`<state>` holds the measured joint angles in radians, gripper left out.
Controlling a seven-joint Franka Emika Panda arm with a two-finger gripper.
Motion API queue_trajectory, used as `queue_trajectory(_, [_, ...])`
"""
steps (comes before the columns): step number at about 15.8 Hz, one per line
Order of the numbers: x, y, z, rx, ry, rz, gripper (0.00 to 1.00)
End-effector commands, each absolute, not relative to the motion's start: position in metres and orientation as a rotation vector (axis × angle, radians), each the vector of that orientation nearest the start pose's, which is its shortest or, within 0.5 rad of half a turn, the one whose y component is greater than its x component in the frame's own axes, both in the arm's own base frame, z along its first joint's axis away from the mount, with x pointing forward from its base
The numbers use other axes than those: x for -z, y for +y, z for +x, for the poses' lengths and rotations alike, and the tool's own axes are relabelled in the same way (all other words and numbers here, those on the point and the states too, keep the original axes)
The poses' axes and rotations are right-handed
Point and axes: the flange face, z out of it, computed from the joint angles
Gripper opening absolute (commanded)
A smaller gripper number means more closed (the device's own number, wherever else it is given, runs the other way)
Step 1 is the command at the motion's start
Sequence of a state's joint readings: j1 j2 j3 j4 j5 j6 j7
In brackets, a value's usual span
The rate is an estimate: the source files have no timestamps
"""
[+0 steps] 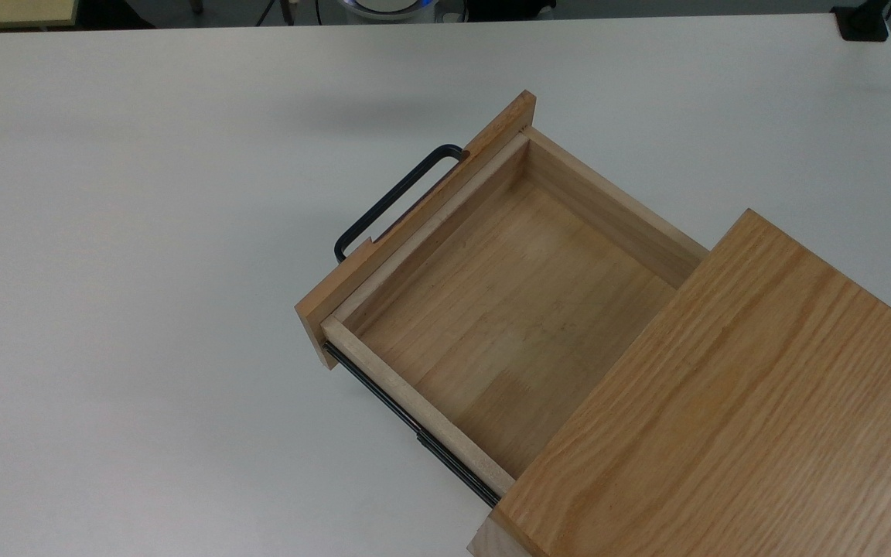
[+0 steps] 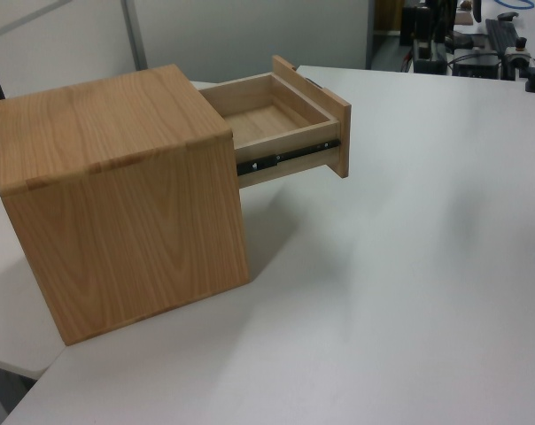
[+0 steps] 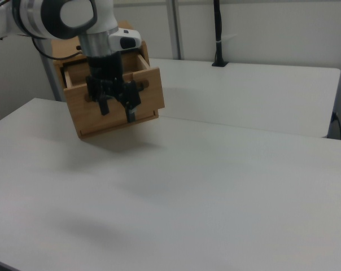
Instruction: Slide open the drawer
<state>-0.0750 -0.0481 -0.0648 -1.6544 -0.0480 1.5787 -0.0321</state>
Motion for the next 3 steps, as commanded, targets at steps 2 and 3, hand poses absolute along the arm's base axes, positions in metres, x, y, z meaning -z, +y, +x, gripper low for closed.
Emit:
queue_trajectory(2, [-0.6208,-0.0832,0.5206,-0.056,0.102,-3.203,1.00])
queue_trajectory(3, [-0.6222,-0.0862,0.5202,-0.051,0.105,-3.200,1.00])
